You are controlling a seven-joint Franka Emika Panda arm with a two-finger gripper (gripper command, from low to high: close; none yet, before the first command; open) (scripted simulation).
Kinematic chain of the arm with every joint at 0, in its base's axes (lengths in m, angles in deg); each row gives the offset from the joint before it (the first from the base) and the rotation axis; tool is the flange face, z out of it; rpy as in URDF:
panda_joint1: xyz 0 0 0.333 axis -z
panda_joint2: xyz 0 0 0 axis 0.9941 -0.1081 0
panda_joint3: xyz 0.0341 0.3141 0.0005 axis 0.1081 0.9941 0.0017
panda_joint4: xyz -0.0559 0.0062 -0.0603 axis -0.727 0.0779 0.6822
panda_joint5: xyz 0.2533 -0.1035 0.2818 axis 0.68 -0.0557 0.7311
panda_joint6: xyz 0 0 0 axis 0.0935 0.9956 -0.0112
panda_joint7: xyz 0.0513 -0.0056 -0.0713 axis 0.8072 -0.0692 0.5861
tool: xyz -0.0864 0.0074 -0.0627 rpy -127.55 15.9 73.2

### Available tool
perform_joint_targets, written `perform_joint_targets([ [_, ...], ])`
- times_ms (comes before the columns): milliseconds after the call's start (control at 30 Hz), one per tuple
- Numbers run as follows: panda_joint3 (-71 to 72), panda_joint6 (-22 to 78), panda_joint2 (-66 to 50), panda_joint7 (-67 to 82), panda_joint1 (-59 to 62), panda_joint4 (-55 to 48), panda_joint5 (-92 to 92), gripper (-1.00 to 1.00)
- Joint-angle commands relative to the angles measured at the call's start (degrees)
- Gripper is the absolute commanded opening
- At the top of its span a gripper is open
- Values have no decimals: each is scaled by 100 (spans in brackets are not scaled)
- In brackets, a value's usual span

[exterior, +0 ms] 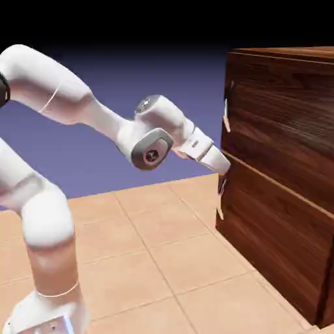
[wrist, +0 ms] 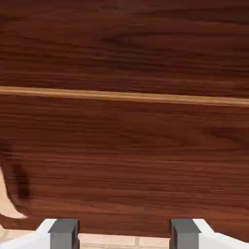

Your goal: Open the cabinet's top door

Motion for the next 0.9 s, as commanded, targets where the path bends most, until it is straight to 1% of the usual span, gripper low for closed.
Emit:
perform_joint_targets([
  [0, 116, 8, 54, -143, 103, -56, 250, 0],
  [867, 3134, 207, 1453, -3849, 2765, -1505, 6729, 0],
])
